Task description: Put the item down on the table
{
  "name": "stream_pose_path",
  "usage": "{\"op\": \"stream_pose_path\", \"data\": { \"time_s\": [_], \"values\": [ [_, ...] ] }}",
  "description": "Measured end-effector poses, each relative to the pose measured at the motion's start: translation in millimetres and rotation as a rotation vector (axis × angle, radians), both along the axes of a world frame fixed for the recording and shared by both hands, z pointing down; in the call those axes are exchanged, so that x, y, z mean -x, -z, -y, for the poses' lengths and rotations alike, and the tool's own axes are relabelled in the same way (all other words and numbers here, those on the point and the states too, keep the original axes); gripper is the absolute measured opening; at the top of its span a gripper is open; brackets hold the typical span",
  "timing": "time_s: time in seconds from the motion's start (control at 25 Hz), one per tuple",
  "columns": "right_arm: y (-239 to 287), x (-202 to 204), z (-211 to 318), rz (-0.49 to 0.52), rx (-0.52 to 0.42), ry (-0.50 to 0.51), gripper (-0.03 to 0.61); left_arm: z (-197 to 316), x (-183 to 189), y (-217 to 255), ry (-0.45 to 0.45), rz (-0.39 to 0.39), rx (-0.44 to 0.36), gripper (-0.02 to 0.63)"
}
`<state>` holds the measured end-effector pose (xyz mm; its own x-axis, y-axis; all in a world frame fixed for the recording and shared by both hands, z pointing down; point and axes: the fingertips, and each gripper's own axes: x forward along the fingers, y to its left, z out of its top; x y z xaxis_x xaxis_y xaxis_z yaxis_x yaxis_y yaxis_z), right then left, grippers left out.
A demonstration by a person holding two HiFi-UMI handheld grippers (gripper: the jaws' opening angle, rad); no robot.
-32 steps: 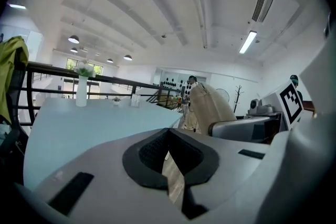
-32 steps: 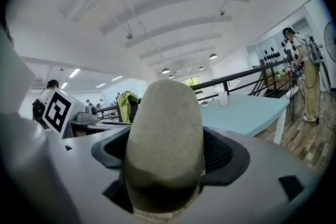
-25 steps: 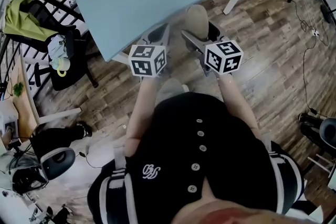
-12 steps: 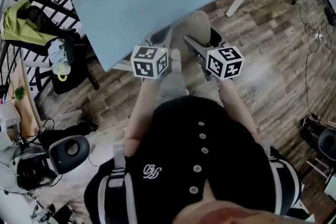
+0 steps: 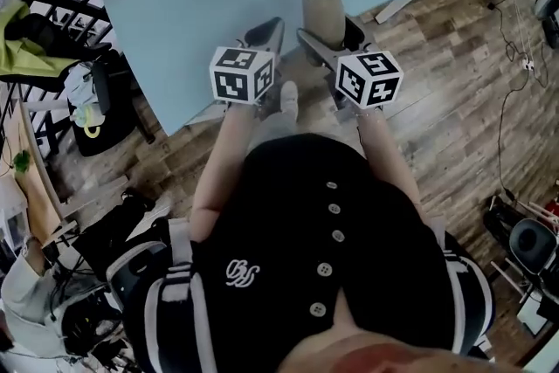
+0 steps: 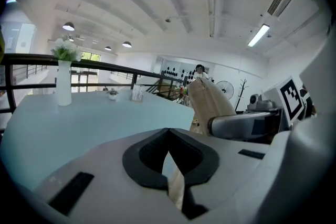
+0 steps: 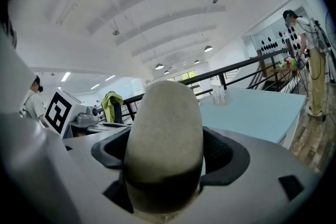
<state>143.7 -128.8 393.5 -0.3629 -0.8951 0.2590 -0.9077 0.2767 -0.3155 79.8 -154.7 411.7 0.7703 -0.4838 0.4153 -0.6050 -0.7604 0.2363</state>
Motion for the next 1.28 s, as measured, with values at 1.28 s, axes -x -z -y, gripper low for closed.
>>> {"op": "stream_pose_path", "data": {
  "time_s": [1.28],
  "values": [
    [-17.0,39.3,228.3,-0.100,0.058,0.309,0.414,194.2,54.9,-23.3,0.323,-0.082,0.076,0.008]
  ]
}}
